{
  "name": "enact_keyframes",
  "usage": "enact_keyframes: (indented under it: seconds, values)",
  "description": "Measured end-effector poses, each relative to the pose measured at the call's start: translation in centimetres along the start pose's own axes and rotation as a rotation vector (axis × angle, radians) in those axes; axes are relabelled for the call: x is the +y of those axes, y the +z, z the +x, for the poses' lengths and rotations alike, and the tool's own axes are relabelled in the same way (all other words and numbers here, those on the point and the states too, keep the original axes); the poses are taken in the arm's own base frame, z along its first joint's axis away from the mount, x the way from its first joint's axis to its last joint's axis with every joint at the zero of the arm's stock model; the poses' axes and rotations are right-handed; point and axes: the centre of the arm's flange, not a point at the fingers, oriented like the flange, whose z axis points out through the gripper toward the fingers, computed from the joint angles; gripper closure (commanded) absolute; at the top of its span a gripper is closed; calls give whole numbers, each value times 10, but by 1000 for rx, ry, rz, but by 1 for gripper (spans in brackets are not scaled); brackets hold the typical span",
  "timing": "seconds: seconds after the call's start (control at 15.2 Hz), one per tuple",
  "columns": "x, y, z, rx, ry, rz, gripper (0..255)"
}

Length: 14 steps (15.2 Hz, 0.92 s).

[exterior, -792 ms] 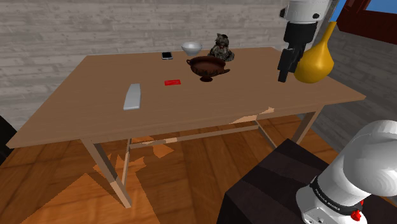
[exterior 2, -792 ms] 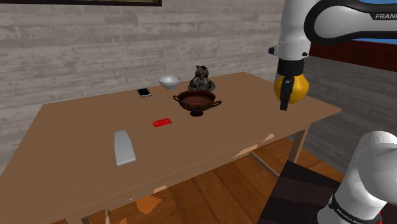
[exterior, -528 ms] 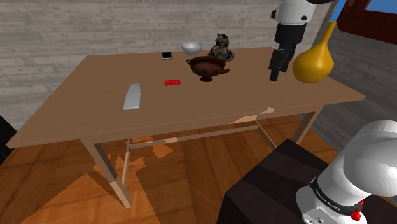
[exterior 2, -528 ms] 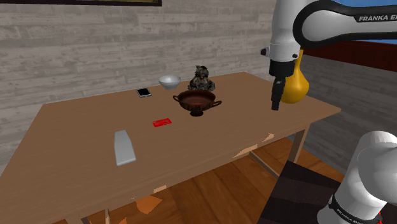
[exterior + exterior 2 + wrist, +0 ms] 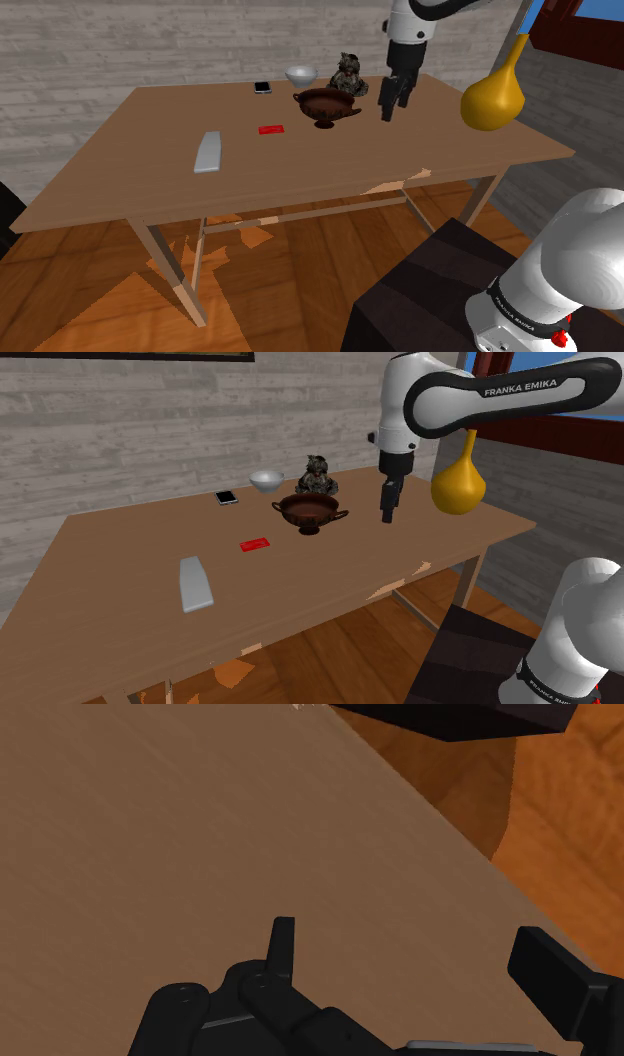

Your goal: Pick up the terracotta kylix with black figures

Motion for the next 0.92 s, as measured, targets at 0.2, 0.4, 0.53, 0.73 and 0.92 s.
enact_keyframes:
  seconds: [0.2, 0.4, 0.53, 0.73, 0.92]
  values:
    - [2, 3, 38, 18, -20, -6, 0]
    - [-1, 7, 74, 36, -40, -13, 0]
    - [1, 11, 100, 48, -52, -17, 0]
    - [-2, 15, 134, 65, -72, -24, 0]
    - [-3, 15, 172, 85, -91, -31, 0]
